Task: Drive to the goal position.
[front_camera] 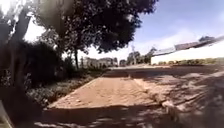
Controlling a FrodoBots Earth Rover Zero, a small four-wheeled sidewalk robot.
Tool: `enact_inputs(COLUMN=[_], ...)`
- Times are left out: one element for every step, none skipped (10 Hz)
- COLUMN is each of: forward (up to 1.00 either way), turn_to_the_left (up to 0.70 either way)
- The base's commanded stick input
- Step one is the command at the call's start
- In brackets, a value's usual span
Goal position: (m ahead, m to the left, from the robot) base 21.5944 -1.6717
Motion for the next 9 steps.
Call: enact_inputs(forward=[0.70, 0.70, 0.70, 0.70, 0.70, 0.70, 0.70, 0.70, 0.70], turn_to_the_left=[0.00, 0.00, 0.00, 0.00, 0.00, 0.00, 0.00, 0.00, 0.00])
